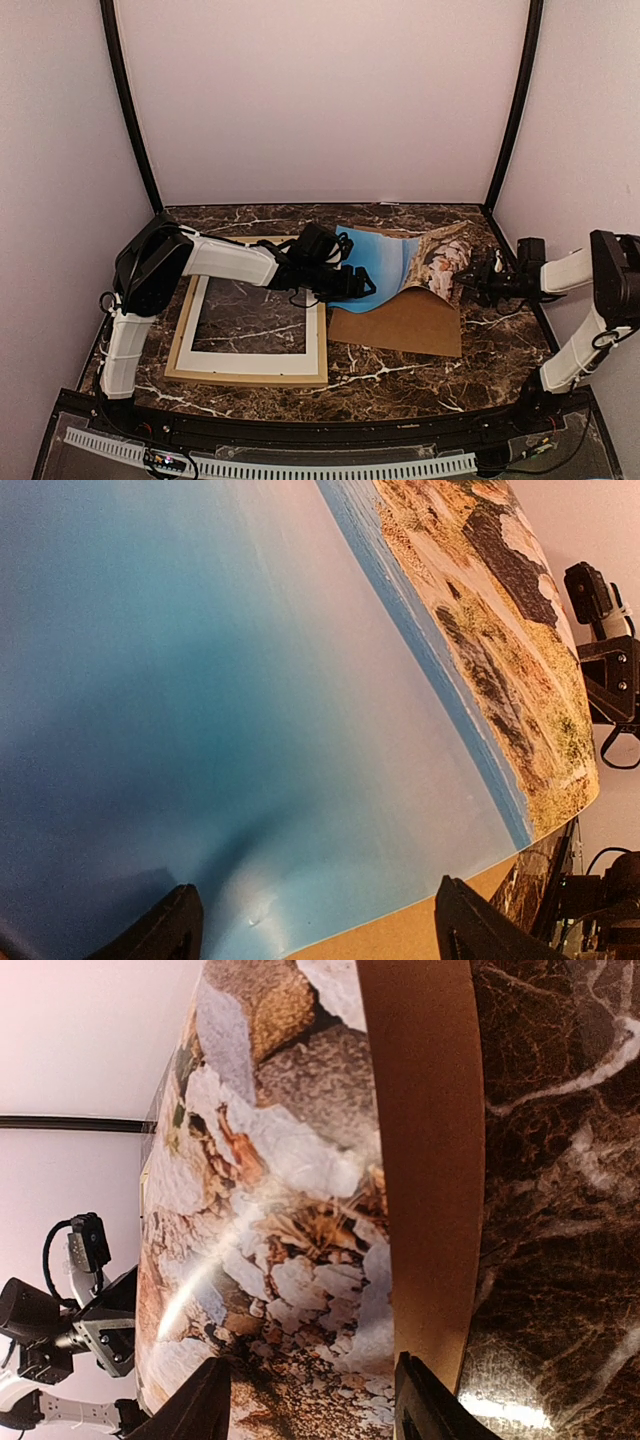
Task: Put the photo into the frame
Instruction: Pick up the photo from the backboard.
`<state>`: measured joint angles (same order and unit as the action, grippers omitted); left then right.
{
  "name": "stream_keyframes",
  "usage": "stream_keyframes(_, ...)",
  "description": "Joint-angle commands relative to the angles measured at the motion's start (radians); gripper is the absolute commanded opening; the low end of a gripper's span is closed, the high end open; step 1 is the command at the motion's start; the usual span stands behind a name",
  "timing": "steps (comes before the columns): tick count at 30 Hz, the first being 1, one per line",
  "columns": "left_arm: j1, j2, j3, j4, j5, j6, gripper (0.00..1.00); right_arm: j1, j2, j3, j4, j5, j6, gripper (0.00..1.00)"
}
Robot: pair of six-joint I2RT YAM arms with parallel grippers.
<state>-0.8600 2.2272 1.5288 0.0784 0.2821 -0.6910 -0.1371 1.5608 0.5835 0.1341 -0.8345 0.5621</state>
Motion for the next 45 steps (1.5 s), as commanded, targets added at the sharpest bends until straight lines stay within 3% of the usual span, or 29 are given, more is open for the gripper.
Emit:
stream_keyframes(1, 0.005, 0.049, -0.057, -0.149, -0.001, 0.007, 0.83, 0.01, -0.029, 0.02, 0.004, -0.017, -0.007, 0.56)
stream_keyframes(14, 0.003, 0.062, -0.019, -0.19, -0.027, 0.032, 0.83, 0.01, -0.104, 0.025, -0.017, -0.036, -0.017, 0.55)
stream_keyframes(29, -0.031, 0.153, 0.201, -0.438, -0.133, 0.191, 0.83, 0.01, -0.15, 0.03, -0.049, -0.048, -0.023, 0.53)
stream_keyframes(45, -0.041, 0.17, 0.205, -0.447, -0.124, 0.188, 0.83, 0.008, -0.178, 0.03, -0.021, -0.085, -0.005, 0.5)
